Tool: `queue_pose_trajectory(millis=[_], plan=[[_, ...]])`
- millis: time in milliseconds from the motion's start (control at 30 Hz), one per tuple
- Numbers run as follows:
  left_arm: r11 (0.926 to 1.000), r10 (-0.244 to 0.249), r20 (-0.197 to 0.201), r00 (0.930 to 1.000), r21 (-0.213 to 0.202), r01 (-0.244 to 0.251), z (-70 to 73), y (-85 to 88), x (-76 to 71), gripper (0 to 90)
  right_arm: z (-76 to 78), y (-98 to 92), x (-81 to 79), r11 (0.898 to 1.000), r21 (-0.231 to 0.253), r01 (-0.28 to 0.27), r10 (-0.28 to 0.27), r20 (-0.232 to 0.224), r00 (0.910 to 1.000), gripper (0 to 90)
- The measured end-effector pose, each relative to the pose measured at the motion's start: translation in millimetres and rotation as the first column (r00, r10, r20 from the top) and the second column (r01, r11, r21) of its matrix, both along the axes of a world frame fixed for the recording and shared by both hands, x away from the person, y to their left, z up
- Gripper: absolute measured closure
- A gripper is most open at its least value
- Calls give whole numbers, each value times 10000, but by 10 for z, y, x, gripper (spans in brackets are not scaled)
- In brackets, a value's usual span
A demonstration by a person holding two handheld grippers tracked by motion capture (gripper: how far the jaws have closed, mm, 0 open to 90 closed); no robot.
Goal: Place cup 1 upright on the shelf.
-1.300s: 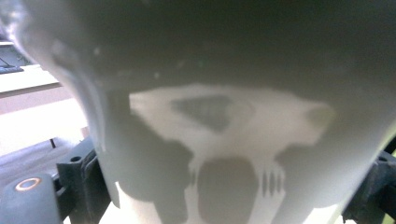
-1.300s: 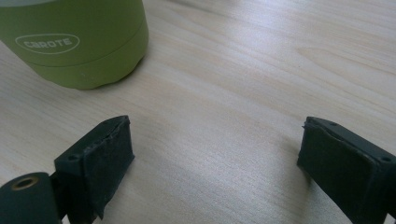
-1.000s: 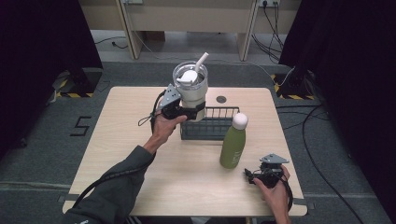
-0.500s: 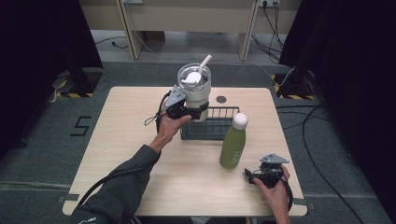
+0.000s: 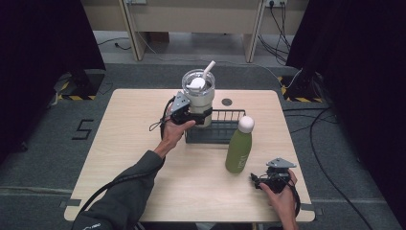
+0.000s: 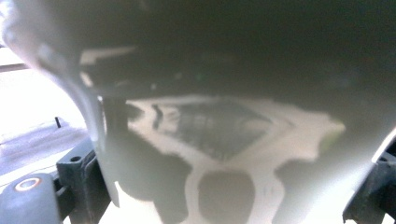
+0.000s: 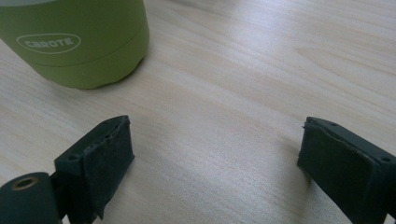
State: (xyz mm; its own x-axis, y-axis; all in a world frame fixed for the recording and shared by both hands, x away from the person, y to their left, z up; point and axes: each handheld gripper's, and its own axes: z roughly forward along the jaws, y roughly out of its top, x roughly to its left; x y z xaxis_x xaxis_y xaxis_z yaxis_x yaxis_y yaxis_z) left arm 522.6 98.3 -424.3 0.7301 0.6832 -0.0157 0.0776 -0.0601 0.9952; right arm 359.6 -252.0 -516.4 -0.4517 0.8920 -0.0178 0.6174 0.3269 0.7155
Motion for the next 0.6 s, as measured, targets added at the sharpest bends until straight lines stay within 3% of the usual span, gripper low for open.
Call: queue_pose_trajectory(millis=[600], plan=[[9997, 9, -390, 9992, 234, 0, -187, -18, 20, 100, -1, -1, 1, 10000, -4, -21, 21, 10, 10000, 102]])
